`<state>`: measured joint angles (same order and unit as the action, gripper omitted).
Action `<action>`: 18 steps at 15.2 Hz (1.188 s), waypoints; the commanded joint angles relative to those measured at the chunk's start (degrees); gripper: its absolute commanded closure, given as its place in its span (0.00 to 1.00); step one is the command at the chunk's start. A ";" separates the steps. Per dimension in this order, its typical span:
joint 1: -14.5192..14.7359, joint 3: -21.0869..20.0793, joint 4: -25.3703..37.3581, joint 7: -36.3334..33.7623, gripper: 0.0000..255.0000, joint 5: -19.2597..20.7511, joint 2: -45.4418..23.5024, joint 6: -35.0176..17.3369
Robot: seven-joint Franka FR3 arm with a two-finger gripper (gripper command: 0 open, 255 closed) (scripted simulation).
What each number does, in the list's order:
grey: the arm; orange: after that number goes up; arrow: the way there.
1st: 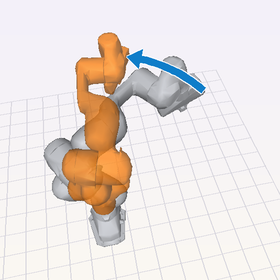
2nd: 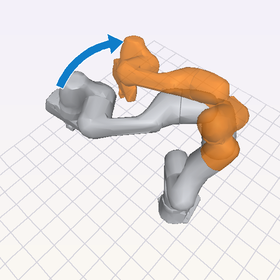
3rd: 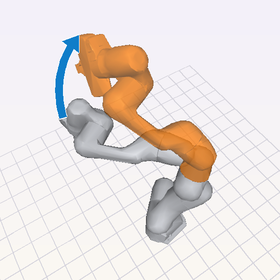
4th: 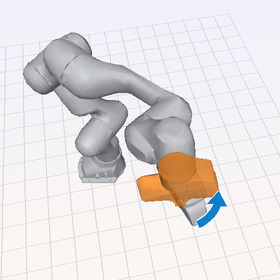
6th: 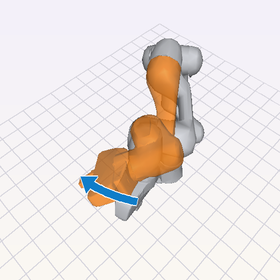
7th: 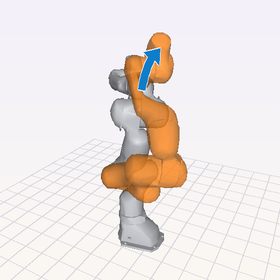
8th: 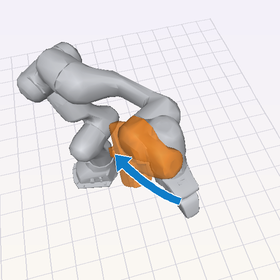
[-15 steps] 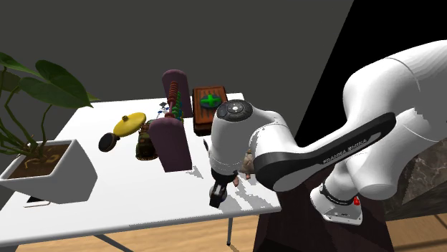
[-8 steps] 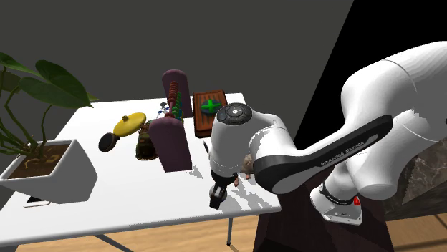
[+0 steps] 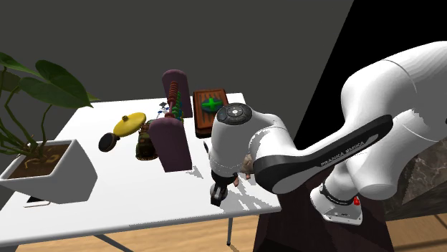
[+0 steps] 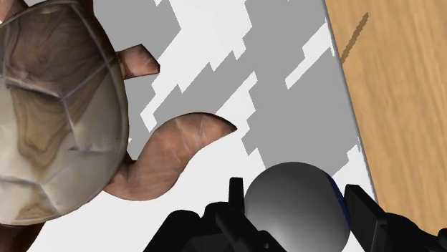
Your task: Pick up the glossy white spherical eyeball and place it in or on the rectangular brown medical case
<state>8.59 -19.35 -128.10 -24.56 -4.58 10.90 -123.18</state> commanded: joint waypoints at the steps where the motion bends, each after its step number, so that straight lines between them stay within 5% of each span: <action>1: 0.00 0.00 0.00 0.00 1.00 0.00 0.00 0.00; 18: -0.17 0.79 9.23 0.34 1.00 -0.35 2.54 11.67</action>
<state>8.48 -18.64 -119.66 -24.28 -4.96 13.43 -112.32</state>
